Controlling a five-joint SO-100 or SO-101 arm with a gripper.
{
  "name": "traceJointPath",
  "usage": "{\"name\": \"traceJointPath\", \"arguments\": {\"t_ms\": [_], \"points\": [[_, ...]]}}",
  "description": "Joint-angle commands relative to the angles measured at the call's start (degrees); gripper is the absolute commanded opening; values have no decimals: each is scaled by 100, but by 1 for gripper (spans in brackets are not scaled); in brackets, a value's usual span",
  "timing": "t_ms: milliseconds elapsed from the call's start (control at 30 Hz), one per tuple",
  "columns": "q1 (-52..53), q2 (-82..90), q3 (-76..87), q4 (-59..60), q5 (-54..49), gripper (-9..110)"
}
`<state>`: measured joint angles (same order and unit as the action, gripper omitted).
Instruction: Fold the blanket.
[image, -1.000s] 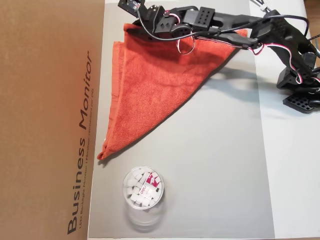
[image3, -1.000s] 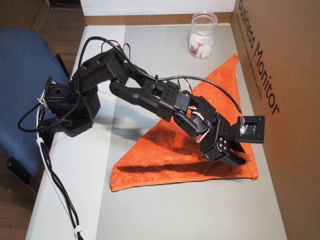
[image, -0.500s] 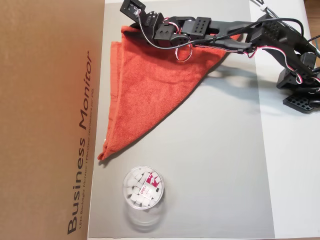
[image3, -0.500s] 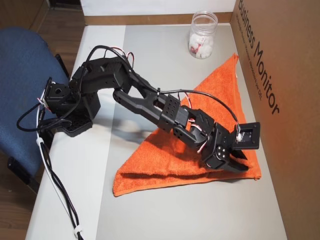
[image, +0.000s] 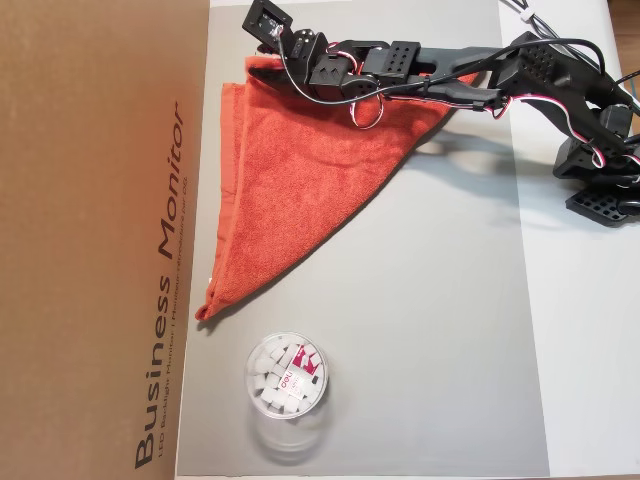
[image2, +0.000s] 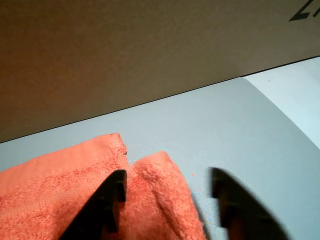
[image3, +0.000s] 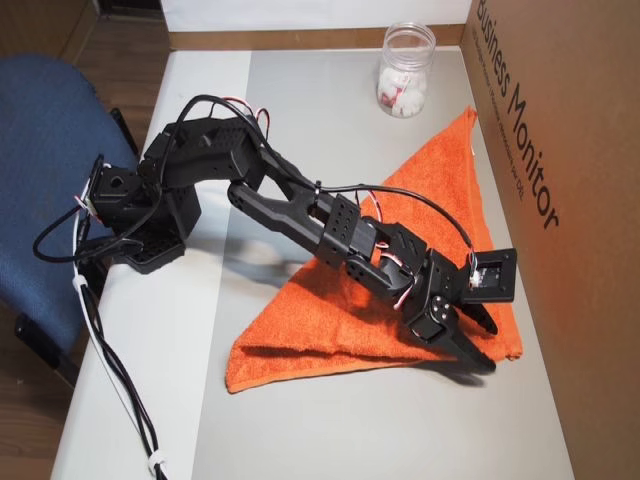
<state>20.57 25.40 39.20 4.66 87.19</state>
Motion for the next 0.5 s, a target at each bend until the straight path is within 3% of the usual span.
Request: {"name": "traceJointPath", "arguments": {"t_ms": [0, 233, 467], "points": [[-44, 193, -220, -70, -18, 21], [-9, 633, -167, -26, -18, 21], [149, 1881, 949, -26, -26, 21]]}}
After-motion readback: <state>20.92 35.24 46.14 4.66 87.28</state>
